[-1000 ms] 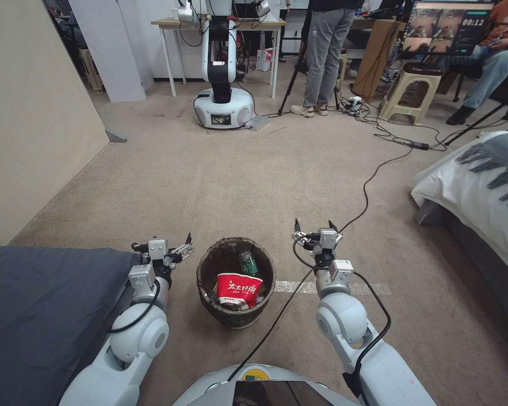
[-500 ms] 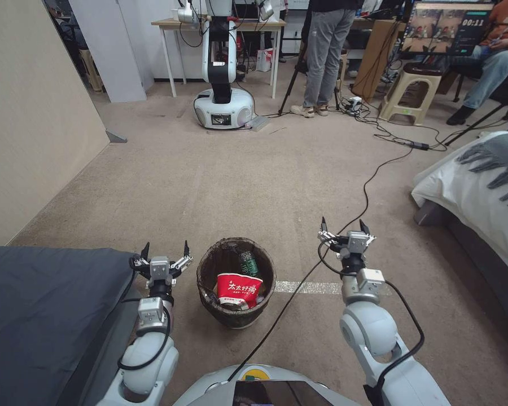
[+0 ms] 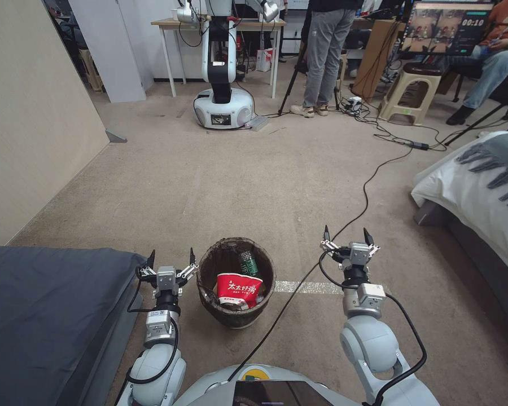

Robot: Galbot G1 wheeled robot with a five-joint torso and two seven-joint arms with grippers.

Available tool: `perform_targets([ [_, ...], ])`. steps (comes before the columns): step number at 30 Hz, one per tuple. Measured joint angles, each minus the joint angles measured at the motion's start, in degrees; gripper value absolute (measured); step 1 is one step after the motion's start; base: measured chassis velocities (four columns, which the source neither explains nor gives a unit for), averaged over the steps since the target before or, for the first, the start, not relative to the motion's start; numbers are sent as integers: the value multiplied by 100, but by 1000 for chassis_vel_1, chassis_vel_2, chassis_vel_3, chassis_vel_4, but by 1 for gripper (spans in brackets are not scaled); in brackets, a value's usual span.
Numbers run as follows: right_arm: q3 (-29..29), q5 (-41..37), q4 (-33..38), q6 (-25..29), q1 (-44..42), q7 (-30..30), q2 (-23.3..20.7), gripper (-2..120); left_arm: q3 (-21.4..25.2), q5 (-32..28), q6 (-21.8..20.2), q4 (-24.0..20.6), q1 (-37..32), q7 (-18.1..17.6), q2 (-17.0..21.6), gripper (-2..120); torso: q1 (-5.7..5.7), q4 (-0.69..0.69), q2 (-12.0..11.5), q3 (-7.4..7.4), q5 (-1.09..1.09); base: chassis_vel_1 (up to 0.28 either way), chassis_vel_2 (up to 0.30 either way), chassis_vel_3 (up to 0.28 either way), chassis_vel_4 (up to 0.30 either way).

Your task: Pick up the trash bin, then pick up the garbage from the floor and place it into the trash bin.

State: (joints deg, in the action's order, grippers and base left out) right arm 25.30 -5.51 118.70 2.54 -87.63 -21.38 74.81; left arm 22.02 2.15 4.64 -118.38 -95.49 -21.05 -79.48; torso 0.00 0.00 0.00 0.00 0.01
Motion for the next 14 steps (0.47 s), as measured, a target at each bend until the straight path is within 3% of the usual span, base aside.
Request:
perform_targets([
  [14,-6,-12,-8,-9,11,-5,-5,100,-5,-32,-28,-8,8,-14,12,100,0,0,0,0,0,0,0,0,0],
])
